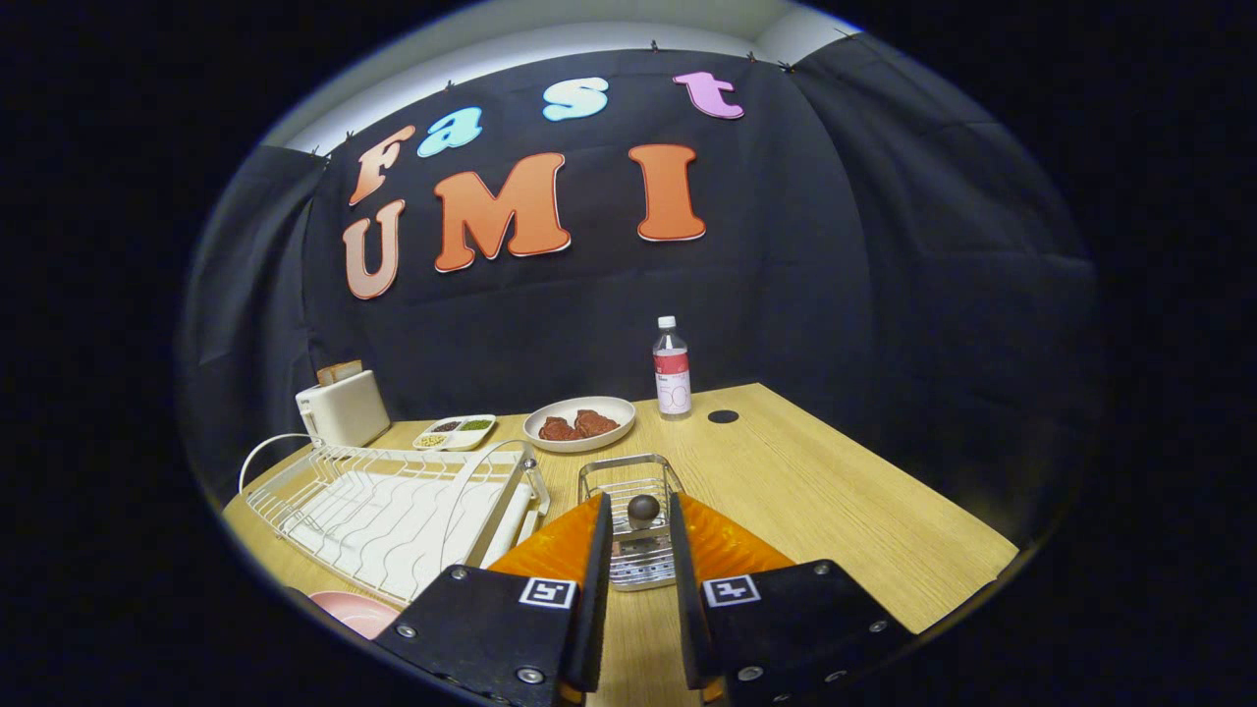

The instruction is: Take the plate from the dish rack, then take the spoon from the basket and place it into the plate.

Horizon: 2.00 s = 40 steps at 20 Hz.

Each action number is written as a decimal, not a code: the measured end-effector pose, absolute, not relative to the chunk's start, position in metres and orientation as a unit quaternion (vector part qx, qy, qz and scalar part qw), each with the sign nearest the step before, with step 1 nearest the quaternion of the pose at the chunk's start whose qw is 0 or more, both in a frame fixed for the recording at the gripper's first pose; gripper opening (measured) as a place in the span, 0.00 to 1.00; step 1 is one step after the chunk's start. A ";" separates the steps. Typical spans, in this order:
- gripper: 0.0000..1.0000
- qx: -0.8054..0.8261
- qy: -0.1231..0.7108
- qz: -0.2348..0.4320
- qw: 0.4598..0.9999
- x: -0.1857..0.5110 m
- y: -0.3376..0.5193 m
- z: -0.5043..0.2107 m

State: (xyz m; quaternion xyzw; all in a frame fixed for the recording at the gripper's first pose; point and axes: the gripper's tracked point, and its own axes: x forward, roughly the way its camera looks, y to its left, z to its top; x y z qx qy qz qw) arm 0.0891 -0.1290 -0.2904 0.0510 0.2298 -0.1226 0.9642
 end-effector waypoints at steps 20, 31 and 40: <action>0.08 -0.041 0.167 -0.087 0.981 0.153 -0.105 -0.183; 0.08 -0.039 0.123 0.006 0.992 0.078 -0.030 -0.107; 0.08 -0.001 0.157 0.113 0.981 0.024 0.043 -0.129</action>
